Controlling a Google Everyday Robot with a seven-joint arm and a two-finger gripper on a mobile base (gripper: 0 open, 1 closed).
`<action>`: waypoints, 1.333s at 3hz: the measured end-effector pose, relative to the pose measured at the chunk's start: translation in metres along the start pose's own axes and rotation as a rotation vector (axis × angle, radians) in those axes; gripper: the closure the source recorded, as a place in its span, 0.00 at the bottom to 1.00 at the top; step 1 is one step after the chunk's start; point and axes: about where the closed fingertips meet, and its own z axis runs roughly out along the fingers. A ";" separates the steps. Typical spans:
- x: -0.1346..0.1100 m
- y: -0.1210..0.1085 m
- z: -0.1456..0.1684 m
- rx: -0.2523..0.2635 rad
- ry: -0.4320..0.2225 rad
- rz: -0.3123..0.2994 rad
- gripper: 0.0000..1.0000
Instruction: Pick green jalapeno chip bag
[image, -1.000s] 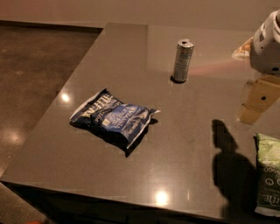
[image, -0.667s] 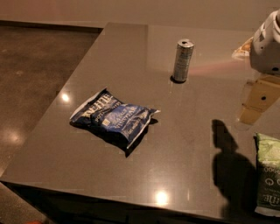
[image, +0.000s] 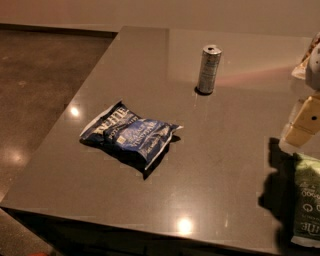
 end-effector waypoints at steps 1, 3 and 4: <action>0.036 -0.001 0.011 -0.016 0.065 0.127 0.00; 0.095 0.027 0.048 -0.062 0.113 0.420 0.00; 0.101 0.038 0.066 -0.043 0.101 0.479 0.00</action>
Offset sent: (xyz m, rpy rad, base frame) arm -0.0569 -0.0885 -0.0789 0.0435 0.2398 -0.4648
